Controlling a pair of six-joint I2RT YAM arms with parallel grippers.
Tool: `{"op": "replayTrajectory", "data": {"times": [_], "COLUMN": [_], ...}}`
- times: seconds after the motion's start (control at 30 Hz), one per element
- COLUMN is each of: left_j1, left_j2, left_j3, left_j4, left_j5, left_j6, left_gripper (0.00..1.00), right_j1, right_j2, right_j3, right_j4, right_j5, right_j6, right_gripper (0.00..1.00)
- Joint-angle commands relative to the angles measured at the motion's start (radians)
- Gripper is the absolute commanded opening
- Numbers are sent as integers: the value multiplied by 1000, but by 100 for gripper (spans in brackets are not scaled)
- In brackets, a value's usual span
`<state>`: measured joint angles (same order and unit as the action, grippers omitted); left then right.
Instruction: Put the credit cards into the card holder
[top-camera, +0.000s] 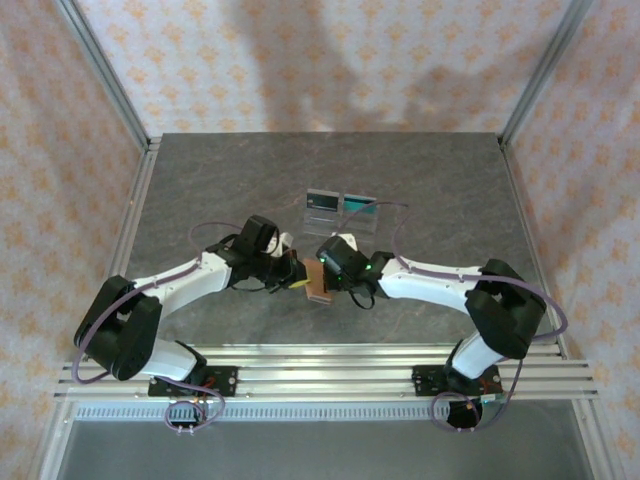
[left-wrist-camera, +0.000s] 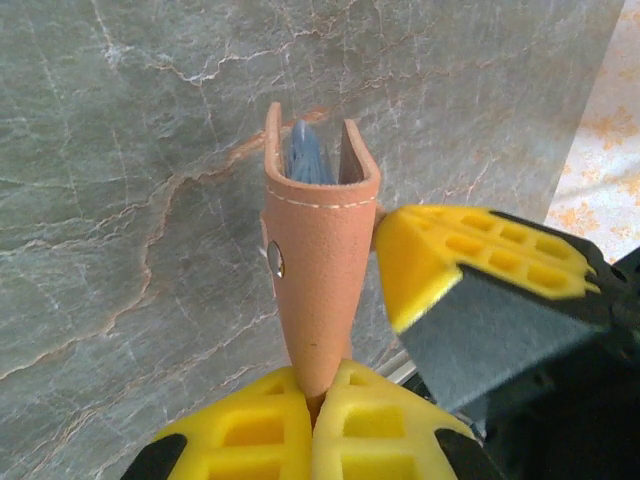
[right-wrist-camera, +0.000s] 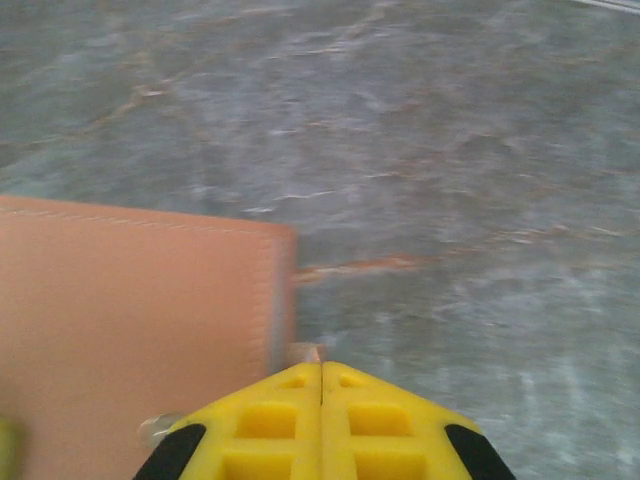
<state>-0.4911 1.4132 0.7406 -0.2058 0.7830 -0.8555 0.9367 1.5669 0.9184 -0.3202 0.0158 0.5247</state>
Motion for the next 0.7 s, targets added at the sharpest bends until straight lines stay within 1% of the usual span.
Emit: {"op": "replayTrajectory", "data": {"times": [0.0,0.1,0.13,0.17,0.23,0.33,0.4,0.5,0.57,0.6,0.67], "left_j1": [-11,-12,-13,-13,-13,-15,-16,-16,-14,-15,-15], "left_j2": [20,41,48,55,78,112,117,112,107,104,93], "left_j3": [25,19,17,17,21,32,34,38,45,45,42], "left_j4": [-61,-43,-37,-33,-30,-28,-9,6,11,15,17], "left_j5": [13,21,19,17,8,-7,-4,-3,2,5,0], "left_j6": [46,53,58,63,67,57,49,48,47,46,40], "left_gripper": [5,6,8,13,29,49,52,54,59,62,74], "right_j1": [1,0,-2,-2,-8,-20,-21,-20,-20,-20,-21], "right_j2": [-50,-86,-100,-112,-140,-188,-221,-263,-283,-290,-298], "right_j3": [-33,-55,-61,-66,-76,-82,-78,-60,-42,-30,-8], "right_j4": [-71,-71,-76,-81,-85,-83,-83,-93,-111,-120,-130], "right_j5": [109,112,117,119,114,69,33,-16,-32,-40,-71], "right_j6": [50,50,52,54,51,43,32,8,-13,-25,-49], "right_gripper": [0,0,0,0,0,0,0,0,0,0,0]}}
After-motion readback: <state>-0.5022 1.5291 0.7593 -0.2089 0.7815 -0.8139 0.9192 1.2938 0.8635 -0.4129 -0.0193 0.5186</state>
